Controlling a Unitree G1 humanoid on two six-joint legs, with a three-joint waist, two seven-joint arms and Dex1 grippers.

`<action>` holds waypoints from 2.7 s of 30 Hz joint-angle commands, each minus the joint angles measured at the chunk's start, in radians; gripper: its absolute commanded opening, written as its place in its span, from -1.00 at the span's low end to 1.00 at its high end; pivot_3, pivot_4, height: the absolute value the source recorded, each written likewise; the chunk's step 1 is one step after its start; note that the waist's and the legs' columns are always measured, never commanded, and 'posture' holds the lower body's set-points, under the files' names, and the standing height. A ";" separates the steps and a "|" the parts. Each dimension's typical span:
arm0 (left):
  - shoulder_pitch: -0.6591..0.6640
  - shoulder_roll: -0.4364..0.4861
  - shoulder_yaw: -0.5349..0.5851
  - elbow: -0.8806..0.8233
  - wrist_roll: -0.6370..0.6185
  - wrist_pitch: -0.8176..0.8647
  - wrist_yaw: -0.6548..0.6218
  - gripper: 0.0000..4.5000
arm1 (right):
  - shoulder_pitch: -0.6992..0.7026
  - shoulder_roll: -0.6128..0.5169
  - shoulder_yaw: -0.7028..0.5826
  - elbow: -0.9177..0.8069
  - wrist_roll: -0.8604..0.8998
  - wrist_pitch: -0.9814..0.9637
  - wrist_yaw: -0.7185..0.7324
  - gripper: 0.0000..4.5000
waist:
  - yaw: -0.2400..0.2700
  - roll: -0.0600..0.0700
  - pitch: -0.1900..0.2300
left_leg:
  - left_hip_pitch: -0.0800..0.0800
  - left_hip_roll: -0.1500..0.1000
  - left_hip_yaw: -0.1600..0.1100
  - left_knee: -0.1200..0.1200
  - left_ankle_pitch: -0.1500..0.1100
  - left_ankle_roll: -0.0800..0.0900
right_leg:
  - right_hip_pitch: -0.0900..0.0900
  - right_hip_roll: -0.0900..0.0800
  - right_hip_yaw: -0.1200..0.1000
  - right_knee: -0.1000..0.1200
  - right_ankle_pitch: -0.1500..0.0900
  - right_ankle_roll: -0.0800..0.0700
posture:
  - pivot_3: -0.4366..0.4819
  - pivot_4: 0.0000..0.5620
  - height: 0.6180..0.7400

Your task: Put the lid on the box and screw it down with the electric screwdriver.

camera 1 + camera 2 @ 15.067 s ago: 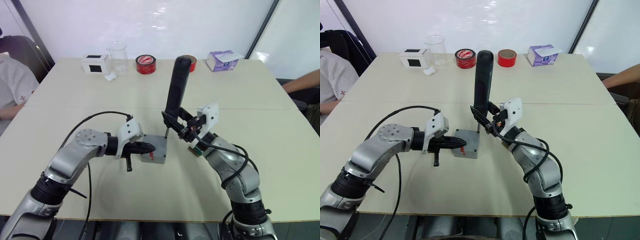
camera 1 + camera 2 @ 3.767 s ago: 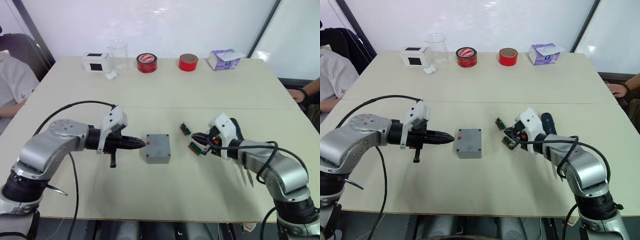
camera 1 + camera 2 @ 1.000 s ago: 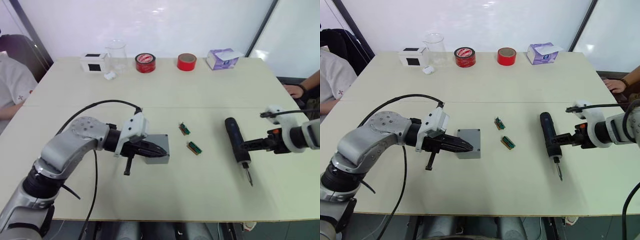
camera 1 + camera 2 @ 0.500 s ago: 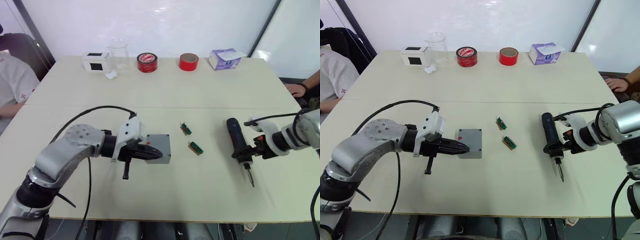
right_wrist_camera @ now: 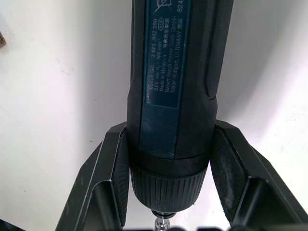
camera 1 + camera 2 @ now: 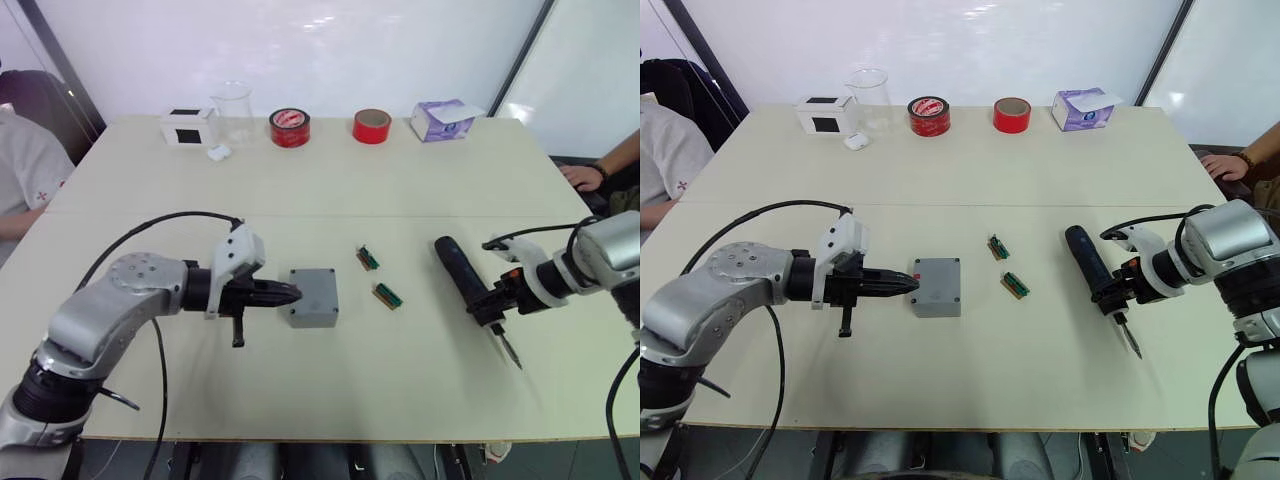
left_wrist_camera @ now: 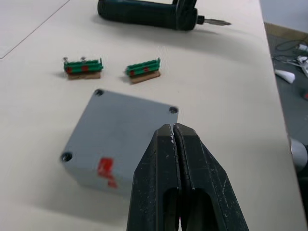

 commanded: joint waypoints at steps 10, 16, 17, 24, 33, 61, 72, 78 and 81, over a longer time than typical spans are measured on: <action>-0.119 0.017 0.003 0.177 0.036 -0.039 -0.095 -1.00 | 0.013 0.530 -0.874 -0.493 0.171 -0.445 -0.477 -0.20 | 0.005 0.008 0.004 | -0.008 0.002 -0.001 -0.006 0.000 0.000 | -0.011 0.004 0.000 0.002 0.001 0.002 | -0.05 -0.47 1.00; -0.193 -0.015 -0.061 0.227 0.070 -0.039 -0.131 -1.00 | 0.225 0.846 -0.783 -0.822 0.329 -0.577 -0.502 -0.20 | 0.006 0.008 0.004 | -0.012 0.000 -0.002 -0.007 0.003 -0.005 | -0.013 -0.003 -0.002 0.002 0.001 0.002 | -0.05 -0.47 1.00; -0.205 -0.020 -0.078 0.239 0.083 -0.049 -0.139 -1.00 | 0.253 0.879 -0.752 -0.848 0.341 -0.596 -0.492 -0.20 | 0.006 0.008 0.004 | -0.012 -0.001 -0.001 -0.006 0.003 -0.005 | -0.013 -0.004 -0.001 0.001 0.002 0.003 | -0.05 -0.47 1.00; -0.255 -0.089 -0.161 0.325 0.180 -0.131 -0.166 -1.00 | 0.388 0.905 -0.517 -0.891 0.190 -0.773 -0.453 -0.20 | 0.004 0.008 0.004 | -0.011 -0.005 -0.003 -0.004 0.003 -0.005 | -0.011 -0.004 -0.001 0.003 0.002 0.003 | -0.05 -0.47 1.00; -0.232 -0.148 -0.193 0.336 0.253 -0.177 -0.161 -1.00 | 0.446 0.877 -0.398 -0.818 0.044 -0.931 -0.425 -0.20 | 0.004 0.008 0.004 | -0.011 -0.005 -0.004 -0.004 0.003 -0.005 | -0.011 -0.003 -0.002 0.003 0.002 0.003 | -0.05 -0.47 1.00; -0.171 -0.171 -0.199 0.328 0.298 -0.191 -0.122 -1.00 | 0.606 0.835 -0.230 -0.660 -0.186 -1.146 -0.372 -0.20 | 0.004 0.006 0.003 | 0.007 -0.004 -0.004 -0.005 0.002 -0.004 | 0.006 -0.002 -0.002 0.001 0.001 0.003 | -0.05 -0.47 1.00; -0.150 -0.167 -0.197 0.298 0.298 -0.173 -0.111 -1.00 | 0.613 0.828 -0.186 -0.596 -0.250 -1.081 -0.415 -0.20 | 0.004 0.001 -0.007 | 0.008 -0.003 -0.004 -0.005 0.002 -0.004 | 0.007 -0.001 -0.002 0.002 0.001 0.003 | -0.05 -0.47 1.00; -0.149 -0.167 -0.193 0.302 0.300 -0.174 -0.109 -1.00 | 0.617 0.851 -0.197 -0.563 -0.238 -1.081 -0.436 -0.20 | 0.004 0.000 -0.008 | 0.017 -0.002 -0.004 -0.007 0.002 -0.004 | 0.015 -0.001 -0.002 0.001 -0.001 -0.001 | -0.05 -0.47 1.00; -0.143 -0.168 -0.191 0.299 0.300 -0.172 -0.107 -1.00 | 0.623 0.860 -0.204 -0.552 -0.241 -1.098 -0.445 -0.20 | 0.004 -0.002 -0.009 | 0.026 -0.002 -0.003 -0.013 0.002 -0.004 | 0.023 -0.002 -0.001 -0.003 -0.003 -0.003 | -0.05 -0.47 1.00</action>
